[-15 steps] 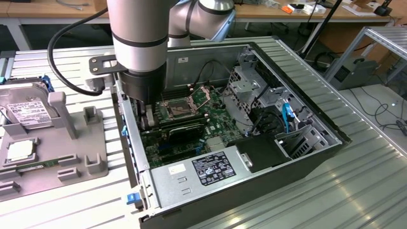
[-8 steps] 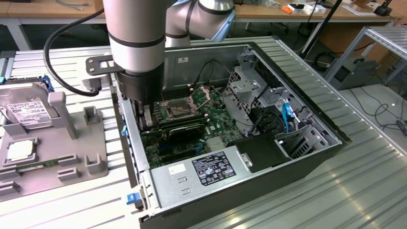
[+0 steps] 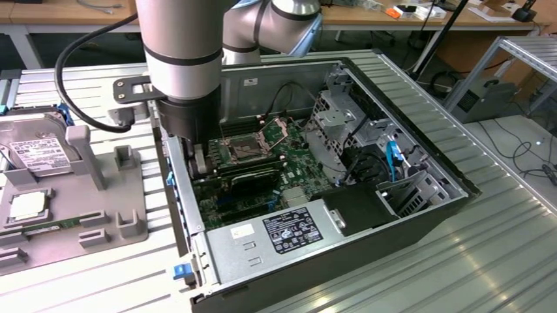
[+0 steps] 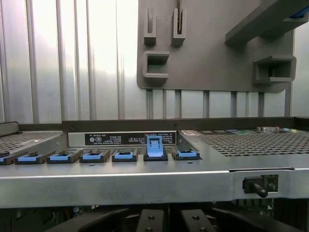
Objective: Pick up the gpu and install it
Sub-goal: 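Press down on the gpu until it lock into place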
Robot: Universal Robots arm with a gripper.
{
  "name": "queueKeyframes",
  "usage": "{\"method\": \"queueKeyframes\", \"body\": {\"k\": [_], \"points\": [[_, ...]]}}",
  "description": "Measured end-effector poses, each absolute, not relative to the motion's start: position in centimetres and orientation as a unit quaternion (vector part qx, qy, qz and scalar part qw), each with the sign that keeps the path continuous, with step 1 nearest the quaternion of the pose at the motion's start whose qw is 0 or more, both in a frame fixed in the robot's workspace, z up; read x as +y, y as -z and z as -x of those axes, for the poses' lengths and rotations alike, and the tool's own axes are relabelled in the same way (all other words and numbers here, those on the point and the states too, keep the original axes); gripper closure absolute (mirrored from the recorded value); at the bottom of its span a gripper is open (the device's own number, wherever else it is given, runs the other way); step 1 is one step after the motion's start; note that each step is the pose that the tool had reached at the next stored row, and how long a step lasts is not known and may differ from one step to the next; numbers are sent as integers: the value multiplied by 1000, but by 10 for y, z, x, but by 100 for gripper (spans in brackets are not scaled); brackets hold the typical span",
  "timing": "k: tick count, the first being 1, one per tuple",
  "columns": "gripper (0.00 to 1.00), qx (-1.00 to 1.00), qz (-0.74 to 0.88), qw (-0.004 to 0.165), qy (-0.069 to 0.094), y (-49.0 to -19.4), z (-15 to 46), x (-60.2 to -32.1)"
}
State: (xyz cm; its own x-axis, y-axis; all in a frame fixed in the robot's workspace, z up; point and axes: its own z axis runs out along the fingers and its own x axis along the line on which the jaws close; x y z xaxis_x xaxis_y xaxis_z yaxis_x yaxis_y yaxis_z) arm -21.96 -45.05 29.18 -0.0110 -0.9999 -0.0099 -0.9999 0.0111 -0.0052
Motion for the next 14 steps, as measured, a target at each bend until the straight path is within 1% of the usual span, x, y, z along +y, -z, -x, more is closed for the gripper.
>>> {"method": "queueKeyframes", "body": {"k": [14], "points": [[89,711,703,5,-2,-290,210,-451]]}}
